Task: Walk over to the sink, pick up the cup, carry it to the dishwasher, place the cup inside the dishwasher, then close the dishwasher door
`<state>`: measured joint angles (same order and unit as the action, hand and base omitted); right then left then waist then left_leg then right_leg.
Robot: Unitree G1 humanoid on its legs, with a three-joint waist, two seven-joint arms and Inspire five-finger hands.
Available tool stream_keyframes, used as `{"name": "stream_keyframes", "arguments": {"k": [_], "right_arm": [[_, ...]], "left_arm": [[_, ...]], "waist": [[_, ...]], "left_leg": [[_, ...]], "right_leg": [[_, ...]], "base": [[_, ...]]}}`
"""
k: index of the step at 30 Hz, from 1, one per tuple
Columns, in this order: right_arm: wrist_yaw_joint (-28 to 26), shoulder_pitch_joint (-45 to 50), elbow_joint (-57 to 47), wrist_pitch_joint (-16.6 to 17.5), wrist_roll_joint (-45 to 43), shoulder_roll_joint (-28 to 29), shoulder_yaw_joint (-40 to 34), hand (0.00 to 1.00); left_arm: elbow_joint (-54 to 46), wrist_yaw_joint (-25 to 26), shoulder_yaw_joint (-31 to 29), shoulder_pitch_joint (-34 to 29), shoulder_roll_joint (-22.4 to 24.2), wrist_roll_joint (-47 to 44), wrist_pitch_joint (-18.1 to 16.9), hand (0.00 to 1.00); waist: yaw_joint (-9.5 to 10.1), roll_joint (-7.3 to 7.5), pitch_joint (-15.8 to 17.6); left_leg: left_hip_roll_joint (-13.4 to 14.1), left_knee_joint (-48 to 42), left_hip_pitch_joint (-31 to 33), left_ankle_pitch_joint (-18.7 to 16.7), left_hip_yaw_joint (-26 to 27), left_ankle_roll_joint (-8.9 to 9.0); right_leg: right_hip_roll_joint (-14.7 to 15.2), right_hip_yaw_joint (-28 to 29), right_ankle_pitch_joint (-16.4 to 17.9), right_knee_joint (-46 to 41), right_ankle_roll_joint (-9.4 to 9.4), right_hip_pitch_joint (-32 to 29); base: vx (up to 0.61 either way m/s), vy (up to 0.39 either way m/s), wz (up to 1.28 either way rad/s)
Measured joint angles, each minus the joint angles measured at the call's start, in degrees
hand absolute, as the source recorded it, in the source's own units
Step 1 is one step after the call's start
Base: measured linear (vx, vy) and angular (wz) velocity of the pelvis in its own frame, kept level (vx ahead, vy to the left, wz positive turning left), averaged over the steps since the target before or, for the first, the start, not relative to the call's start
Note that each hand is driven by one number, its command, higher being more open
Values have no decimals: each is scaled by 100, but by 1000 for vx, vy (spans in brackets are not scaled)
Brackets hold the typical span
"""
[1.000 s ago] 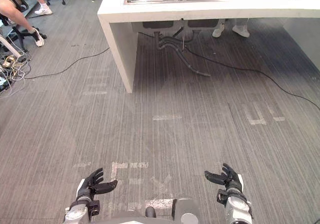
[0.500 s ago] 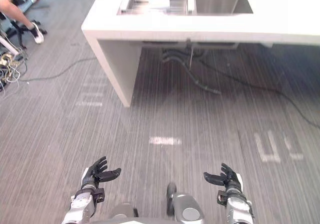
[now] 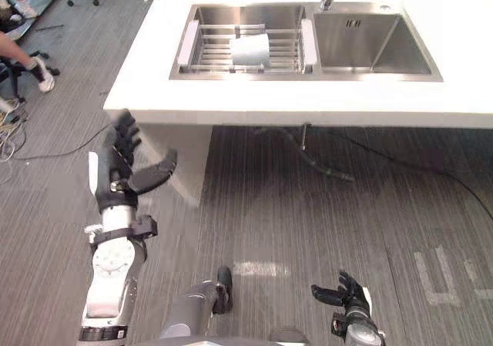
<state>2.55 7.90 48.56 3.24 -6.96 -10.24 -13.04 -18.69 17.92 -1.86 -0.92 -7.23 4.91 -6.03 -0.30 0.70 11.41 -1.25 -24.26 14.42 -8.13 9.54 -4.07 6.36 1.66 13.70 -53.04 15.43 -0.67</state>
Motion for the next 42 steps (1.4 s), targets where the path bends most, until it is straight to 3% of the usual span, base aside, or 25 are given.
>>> {"name": "stream_keyframes", "arguments": {"k": [1,2,4,6,7,8,9,10,11,12,13,14,15,17,18,19,21,23,25,26,28,33,42], "right_arm": [[-45,-36,0,-1,56,34,61,90],[-68,-58,-7,0,59,61,123,90],[-192,-49,-81,53,66,144,364,90],[-261,-49,-91,98,100,146,439,90],[-286,-92,-128,118,166,144,454,90],[-287,-89,-166,122,166,138,453,90],[-306,-45,-220,133,166,134,454,90],[-324,11,-213,134,167,114,454,90],[-339,85,-150,139,169,-46,449,90],[-340,114,-138,136,168,-154,431,90],[-336,140,-149,124,166,-168,428,90],[-341,260,-199,110,161,-196,422,90],[-385,449,-360,107,155,-175,442,90],[-390,618,-569,109,147,-134,440,90],[-389,763,-826,115,133,-108,431,90],[-393,796,-900,124,132,-100,429,90],[-395,754,-950,145,14,-71,428,90],[-445,696,-813,144,-42,-66,430,90],[-460,677,-600,132,-42,-95,422,90],[-459,627,-446,124,-41,-38,384,90],[-460,595,-372,118,-41,83,299,90],[-461,547,-98,118,-33,151,214,90],[-458,321,178,116,83,161,233,90]], "left_arm": [[-130,110,-2,99,-58,231,0,90],[-219,180,6,108,-71,343,-2,90],[-438,334,139,162,-133,784,-104,90],[-439,341,205,245,-233,1020,-151,90],[-399,340,236,318,-350,1107,-156,90],[-349,336,237,387,-383,1114,-155,90],[-167,318,248,581,-492,1214,-154,90],[-71,302,259,648,-545,1254,-150,90],[177,280,330,722,-555,1407,-147,90],[389,193,437,848,-652,1474,-94,90],[510,151,538,981,-706,1515,-62,90],[706,-29,823,1266,-736,1552,22,90],[772,-219,1176,1462,-737,1559,31,90],[766,-319,1440,1563,-755,1653,27,90],[725,-460,1647,1697,-759,1737,5,90],[695,-493,1699,1748,-760,1783,-12,90],[571,-622,1805,1950,-836,1928,-110,90],[583,-786,1920,2163,-1029,2096,-217,90],[752,-930,2022,2264,-1068,2117,-253,90],[874,-997,2052,2266,-1113,2117,-254,90],[1254,-1179,2063,2263,-1238,2116,-192,90],[1684,-1514,2116,2079,-1515,2101,13,90],[1722,-1863,2143,1537,-1662,2093,1,90]], "waist": [[-56,-16,-5],[-81,-20,-7],[-85,-48,-49],[-136,-97,-85],[-239,-132,-108],[-256,-156,-103],[-307,-124,-123],[-374,-97,-139],[-439,-300,-167],[-375,-431,-240],[-376,-430,-239],[-429,-450,-228],[-432,-440,-220],[-387,-439,-220],[-376,-432,-220],[-367,-391,-218],[-322,-404,-260],[-301,-404,-260],[-299,-478,-284],[-313,-504,-318],[-331,-367,-263],[-361,-342,-256],[-391,-332,-253]], "left_leg": [[-10,80,-383,-195,-1,-8],[5,181,-597,-267,-5,6],[123,731,-1425,-434,-52,98],[244,983,-1783,-468,-117,238],[374,1214,-2058,-521,-167,333],[436,1252,-2140,-558,-184,394],[521,1281,-2307,-693,-193,599],[509,1264,-2374,-796,-237,731],[746,1212,-2530,-910,-297,851],[902,1000,-2483,-846,-311,890],[932,823,-2439,-772,-336,935],[1073,127,-2223,-617,-493,1127],[1290,-1255,-1709,-197,-609,1208],[1458,-2218,-1363,-210,-508,1192],[1643,-2810,-1023,-290,-270,1099],[1697,-2832,-905,-339,-150,1090],[1676,-1969,-649,-477,164,923],[1400,-437,-637,-328,200,765],[1171,671,-687,721,133,822],[1160,858,-792,635,176,854],[967,1282,-885,687,203,851],[685,1874,-1131,924,252,751],[704,2486,-1320,1242,186,798]], "right_leg": [[210,-200,71,-768,-262,-433],[308,-316,128,-956,-524,-607],[476,-726,386,-748,-1001,-1249],[440,-889,473,-164,-1143,-1678],[326,-934,441,780,-1175,-2037],[249,-916,359,1185,-1217,-2135],[62,-762,-110,2365,-1236,-2200],[25,-685,-760,2681,-1299,-2161],[-148,-748,-1164,2568,-1479,-2043],[-276,-763,-912,2437,-1605,-2008],[-272,-801,-772,2337,-1658,-1975],[-290,-999,-606,2364,-1750,-1713],[-363,-1137,-529,2670,-1845,-1226],[-444,-1180,-517,2986,-1864,-781],[-485,-1224,-506,3323,-1882,-332],[-486,-1233,-500,3430,-1892,-229],[-443,-1178,-479,3658,-1876,-85],[-369,-1168,-443,3693,-1794,-47],[-405,-1167,-365,3590,-1674,-78],[-407,-1146,-326,3536,-1632,-95],[-283,-1101,-249,3405,-1532,-280],[-81,-1046,-201,3403,-1444,-309],[-185,-1155,-350,3728,-1437,-214]], "base": [[420,85,0],[506,78,-12],[583,-9,-3],[483,-120,16],[497,-185,21],[609,-257,31],[415,-202,34],[560,-267,48],[574,-254,19],[573,-255,8],[618,-329,19],[573,-354,52],[544,-343,49],[334,-190,14],[295,-152,5],[294,-126,3],[159,-24,-7],[154,43,0],[163,86,6],[145,95,3],[94,91,2],[13,65,3],[-5,-9,3]]}}
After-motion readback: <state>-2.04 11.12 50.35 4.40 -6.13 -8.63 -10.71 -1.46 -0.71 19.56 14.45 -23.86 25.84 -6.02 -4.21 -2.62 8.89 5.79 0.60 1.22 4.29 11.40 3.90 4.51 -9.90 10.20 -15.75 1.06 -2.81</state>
